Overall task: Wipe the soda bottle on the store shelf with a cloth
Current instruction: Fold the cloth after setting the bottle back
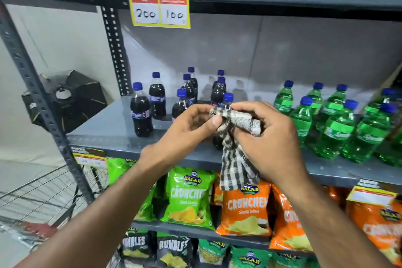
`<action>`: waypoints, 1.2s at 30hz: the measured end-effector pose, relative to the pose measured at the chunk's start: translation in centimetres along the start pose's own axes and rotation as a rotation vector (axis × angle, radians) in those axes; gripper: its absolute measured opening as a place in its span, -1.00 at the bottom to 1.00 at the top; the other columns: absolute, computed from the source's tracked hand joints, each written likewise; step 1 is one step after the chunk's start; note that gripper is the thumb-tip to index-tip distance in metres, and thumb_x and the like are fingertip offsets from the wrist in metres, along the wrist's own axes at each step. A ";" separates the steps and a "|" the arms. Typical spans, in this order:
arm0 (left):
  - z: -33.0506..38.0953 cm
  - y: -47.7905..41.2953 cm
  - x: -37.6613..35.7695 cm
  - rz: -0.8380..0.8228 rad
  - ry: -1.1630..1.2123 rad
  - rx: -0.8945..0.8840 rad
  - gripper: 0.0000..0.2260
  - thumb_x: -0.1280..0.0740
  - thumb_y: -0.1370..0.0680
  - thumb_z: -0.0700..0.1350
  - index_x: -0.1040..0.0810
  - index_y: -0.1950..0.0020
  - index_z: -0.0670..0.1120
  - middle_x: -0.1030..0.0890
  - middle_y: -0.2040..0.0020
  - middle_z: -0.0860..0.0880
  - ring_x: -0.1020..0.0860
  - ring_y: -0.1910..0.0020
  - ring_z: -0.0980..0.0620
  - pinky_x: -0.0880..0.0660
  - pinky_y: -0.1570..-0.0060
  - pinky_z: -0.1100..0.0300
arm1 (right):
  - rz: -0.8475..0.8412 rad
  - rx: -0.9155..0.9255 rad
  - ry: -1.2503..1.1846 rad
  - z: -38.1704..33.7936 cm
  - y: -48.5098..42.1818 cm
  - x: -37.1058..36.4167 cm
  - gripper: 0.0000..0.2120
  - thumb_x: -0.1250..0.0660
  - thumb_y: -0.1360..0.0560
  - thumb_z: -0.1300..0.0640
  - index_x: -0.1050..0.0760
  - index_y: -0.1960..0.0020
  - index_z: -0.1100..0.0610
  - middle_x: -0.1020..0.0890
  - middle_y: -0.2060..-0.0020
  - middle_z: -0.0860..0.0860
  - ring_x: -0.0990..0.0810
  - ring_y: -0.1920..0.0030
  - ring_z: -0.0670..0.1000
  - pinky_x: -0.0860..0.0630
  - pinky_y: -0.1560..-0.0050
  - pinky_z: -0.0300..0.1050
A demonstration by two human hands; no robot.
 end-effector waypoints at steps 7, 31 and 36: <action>-0.9 6.3 6.2 0.017 0.049 0.110 -0.65 -0.44 -0.53 -0.06 -0.48 -0.23 -0.18 -0.65 -0.07 -0.06 -0.61 -0.06 -0.05 -0.60 -0.04 0.02 | -0.239 -0.002 -0.165 -2.4 0.8 -9.1 -0.67 -0.54 -0.35 0.36 -0.72 -0.02 0.03 -0.70 0.09 -0.15 -0.65 0.04 -0.22 -0.50 0.01 -0.43; -14.9 42.3 48.6 0.921 0.041 0.706 -0.83 -0.24 -0.67 -0.09 -0.51 -0.13 -0.17 -0.67 0.10 -0.11 -0.64 0.18 0.04 -0.55 0.15 0.10 | -1.285 -0.706 -0.415 -13.3 17.2 -60.1 -0.40 -0.47 -0.43 0.43 -0.44 -0.38 0.08 -0.61 -0.13 0.10 -0.67 -0.06 0.05 -0.64 0.10 -0.15; -20.3 45.0 53.6 0.879 -0.028 0.928 -0.86 -0.24 -0.65 0.02 -0.43 -0.11 -0.02 -0.67 0.02 -0.13 -0.65 0.05 -0.10 -0.61 -0.06 -0.19 | -1.192 -0.685 -0.135 -11.2 21.8 -68.5 -0.52 -0.47 -0.49 0.31 -0.46 -0.37 0.16 -0.64 -0.12 0.09 -0.66 0.14 -0.05 -0.57 0.22 -0.22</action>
Point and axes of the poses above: each hand's wrist, its own y-axis away from the middle knuckle, its own x-axis out of the back of the hand, z = x × y, the point moved 4 cm from there along -y, towards the middle knuckle
